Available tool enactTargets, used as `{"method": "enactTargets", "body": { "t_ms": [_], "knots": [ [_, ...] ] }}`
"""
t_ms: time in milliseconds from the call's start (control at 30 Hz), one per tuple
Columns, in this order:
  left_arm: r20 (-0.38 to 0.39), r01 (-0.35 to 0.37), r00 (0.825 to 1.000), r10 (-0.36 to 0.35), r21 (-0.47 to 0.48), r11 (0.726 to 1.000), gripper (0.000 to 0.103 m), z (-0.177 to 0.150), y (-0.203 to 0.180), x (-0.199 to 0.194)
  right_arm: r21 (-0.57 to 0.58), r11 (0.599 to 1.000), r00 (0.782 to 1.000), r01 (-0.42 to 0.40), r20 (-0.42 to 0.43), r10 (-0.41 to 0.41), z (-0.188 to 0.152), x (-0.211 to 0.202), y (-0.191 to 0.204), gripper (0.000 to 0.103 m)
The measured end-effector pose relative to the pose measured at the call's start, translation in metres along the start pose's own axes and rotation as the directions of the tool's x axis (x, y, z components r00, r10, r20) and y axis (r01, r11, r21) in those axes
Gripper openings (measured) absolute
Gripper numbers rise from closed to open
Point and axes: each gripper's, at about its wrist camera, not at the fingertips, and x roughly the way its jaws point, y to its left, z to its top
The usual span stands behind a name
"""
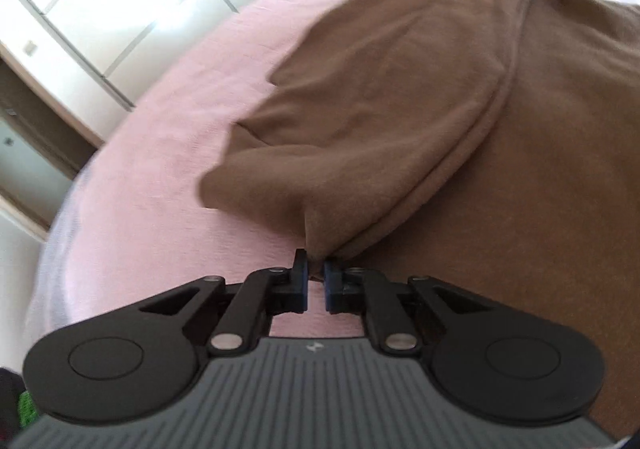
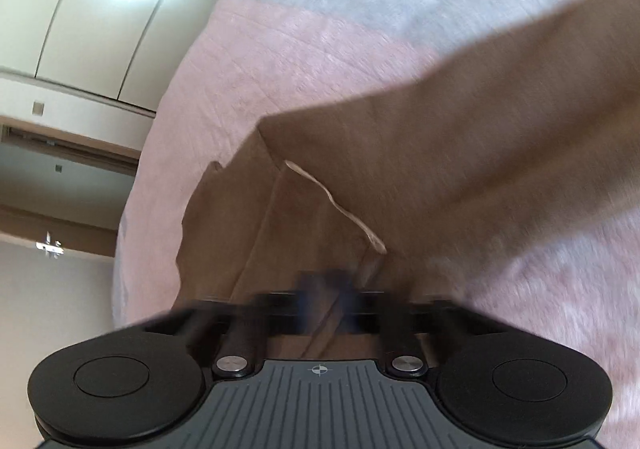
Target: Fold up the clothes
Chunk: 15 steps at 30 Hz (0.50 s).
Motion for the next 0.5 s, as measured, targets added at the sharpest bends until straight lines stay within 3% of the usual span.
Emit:
{"method": "enactTargets", "body": {
  "t_ms": [100, 167, 233, 267, 333, 433, 500],
  "knots": [
    [-0.033, -0.03, 0.999, 0.029, -0.036, 0.999, 0.003, -0.005, 0.0, -0.004, -0.145, 0.987, 0.978, -0.069, 0.187, 0.096, -0.009, -0.031, 0.013, 0.0],
    [-0.078, -0.022, 0.997, 0.015, -0.084, 0.996, 0.003, -0.01, 0.002, 0.002, -0.138, 0.99, 0.984, -0.028, 0.17, 0.052, -0.012, -0.036, 0.007, 0.0],
    [-0.114, -0.011, 0.993, -0.006, -0.151, 0.989, 0.001, -0.014, 0.005, 0.008, -0.075, 0.997, 0.996, -0.029, 0.08, 0.035, -0.014, -0.029, -0.008, 0.004],
    [-0.111, -0.009, 0.994, -0.013, -0.197, 0.98, 0.001, -0.015, 0.01, 0.007, -0.053, 0.998, 0.998, -0.034, 0.048, 0.037, -0.015, -0.026, -0.014, 0.009],
    [-0.065, 0.013, 0.997, -0.032, -0.278, 0.961, 0.003, -0.016, 0.021, -0.001, -0.047, 0.998, 0.998, -0.045, 0.042, 0.047, -0.018, -0.025, -0.015, 0.066],
    [-0.028, 0.053, 0.998, -0.063, -0.259, 0.964, 0.008, -0.015, 0.025, -0.007, -0.029, 0.999, 0.998, -0.026, 0.055, 0.028, -0.018, -0.019, -0.014, 0.066],
    [-0.02, 0.077, 0.996, -0.083, -0.194, 0.978, 0.011, -0.014, 0.02, -0.007, 0.033, 0.999, 0.999, -0.007, 0.045, 0.006, -0.014, -0.008, -0.019, 0.065]
  ]
}}
